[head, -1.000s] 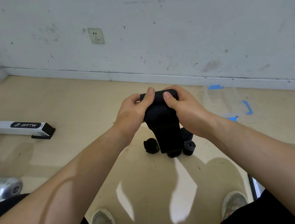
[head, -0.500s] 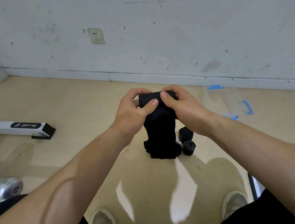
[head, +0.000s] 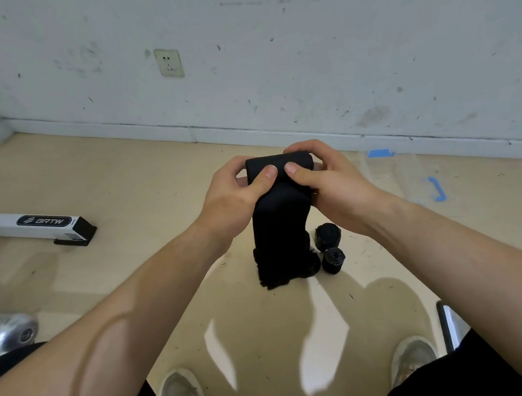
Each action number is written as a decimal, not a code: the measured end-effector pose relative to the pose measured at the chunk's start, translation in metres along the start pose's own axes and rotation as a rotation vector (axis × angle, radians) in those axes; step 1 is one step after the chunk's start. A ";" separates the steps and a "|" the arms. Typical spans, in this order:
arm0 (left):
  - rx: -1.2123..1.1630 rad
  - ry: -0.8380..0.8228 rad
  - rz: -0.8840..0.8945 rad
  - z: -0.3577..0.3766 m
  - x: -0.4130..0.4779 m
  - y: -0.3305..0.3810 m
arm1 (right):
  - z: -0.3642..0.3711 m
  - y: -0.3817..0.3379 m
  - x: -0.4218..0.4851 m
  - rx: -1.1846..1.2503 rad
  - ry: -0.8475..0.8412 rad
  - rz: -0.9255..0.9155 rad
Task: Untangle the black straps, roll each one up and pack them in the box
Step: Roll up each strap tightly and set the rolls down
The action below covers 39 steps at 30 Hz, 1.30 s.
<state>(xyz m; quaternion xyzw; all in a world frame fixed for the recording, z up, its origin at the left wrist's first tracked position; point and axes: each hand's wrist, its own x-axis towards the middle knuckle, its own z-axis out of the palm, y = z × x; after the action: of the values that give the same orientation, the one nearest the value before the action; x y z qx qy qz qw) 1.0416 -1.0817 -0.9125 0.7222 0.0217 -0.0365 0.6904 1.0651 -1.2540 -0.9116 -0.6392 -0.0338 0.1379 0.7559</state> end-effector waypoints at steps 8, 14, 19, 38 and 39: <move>0.018 -0.007 0.053 -0.005 0.001 0.000 | 0.004 0.002 -0.001 -0.155 0.013 -0.026; -0.047 -0.027 -0.012 -0.006 0.002 -0.003 | 0.001 0.005 0.002 -0.122 0.027 -0.057; -0.062 -0.051 -0.059 -0.004 0.003 -0.002 | -0.001 0.000 0.000 -0.026 0.020 -0.052; -0.099 -0.021 -0.034 -0.006 0.001 0.003 | 0.001 -0.001 -0.001 -0.081 0.013 -0.003; -0.107 -0.025 -0.037 -0.007 0.002 0.002 | 0.000 -0.001 -0.001 -0.077 0.016 -0.017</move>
<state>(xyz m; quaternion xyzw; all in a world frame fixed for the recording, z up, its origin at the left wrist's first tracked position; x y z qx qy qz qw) 1.0436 -1.0752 -0.9103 0.6833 0.0285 -0.0572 0.7274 1.0642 -1.2544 -0.9108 -0.6686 -0.0385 0.1252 0.7320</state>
